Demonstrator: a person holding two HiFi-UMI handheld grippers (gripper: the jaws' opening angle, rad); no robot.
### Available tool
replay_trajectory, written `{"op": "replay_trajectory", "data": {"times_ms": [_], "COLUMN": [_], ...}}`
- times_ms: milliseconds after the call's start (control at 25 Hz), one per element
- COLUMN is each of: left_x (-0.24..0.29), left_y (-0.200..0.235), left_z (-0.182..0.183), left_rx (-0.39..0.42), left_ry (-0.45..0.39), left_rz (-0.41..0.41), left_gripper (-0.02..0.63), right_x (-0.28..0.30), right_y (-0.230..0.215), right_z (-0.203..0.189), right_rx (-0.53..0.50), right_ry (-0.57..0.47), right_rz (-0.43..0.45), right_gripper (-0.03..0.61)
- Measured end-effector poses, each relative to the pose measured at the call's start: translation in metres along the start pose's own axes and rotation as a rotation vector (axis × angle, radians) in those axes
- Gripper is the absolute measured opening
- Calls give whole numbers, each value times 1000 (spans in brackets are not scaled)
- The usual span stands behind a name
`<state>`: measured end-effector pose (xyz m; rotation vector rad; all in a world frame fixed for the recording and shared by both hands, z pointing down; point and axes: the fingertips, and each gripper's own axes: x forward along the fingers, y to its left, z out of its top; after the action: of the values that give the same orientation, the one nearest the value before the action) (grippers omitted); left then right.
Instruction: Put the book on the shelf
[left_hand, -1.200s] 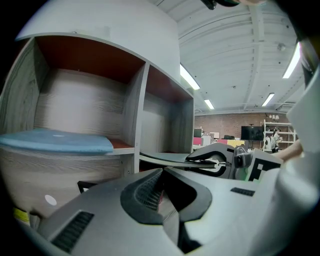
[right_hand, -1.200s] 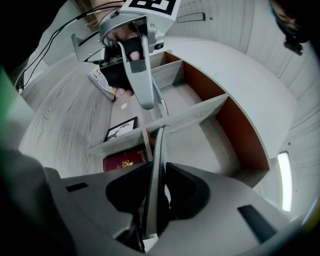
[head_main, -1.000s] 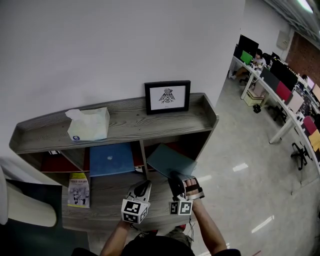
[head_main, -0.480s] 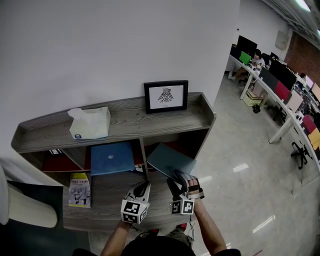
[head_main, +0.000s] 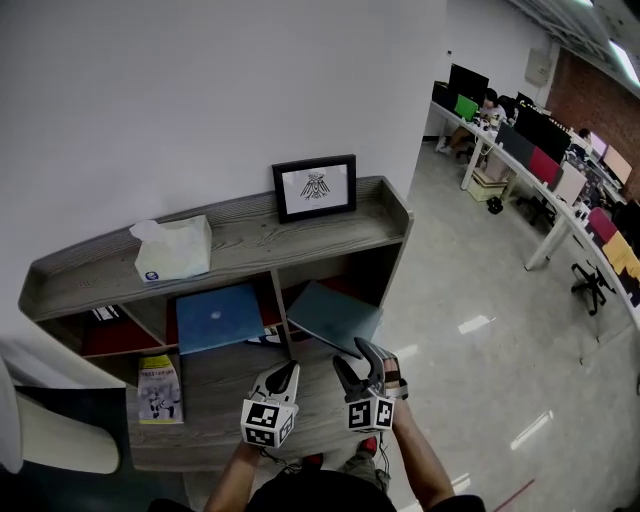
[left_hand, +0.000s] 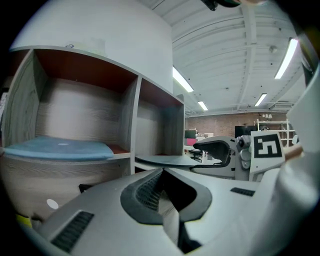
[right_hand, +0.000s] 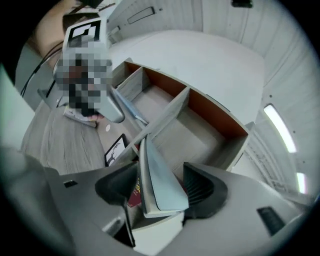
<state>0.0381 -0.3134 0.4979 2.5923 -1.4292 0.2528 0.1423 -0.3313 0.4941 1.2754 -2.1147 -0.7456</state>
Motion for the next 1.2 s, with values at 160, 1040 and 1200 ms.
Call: {"op": "replay_trajectory", "data": {"times_ms": [160,1040,1200], "left_x": [-7,-37,-39], "left_y": [-1,-28,-26], "left_z": [8,25,23], "left_rx": [19,105,97], "left_ry": [-24,-79,-75], "left_rz": [-32,-165,-162], "left_gripper": [6,6,6], "right_x": [-15,-96,-101], "right_y": [-9,-4,0], "right_z": [0,9,2], "right_rx": [146,812,817], "right_ry": [-17,-79,-54], "right_rz": [-54,-212,-230], "right_gripper": [284,84,51]}}
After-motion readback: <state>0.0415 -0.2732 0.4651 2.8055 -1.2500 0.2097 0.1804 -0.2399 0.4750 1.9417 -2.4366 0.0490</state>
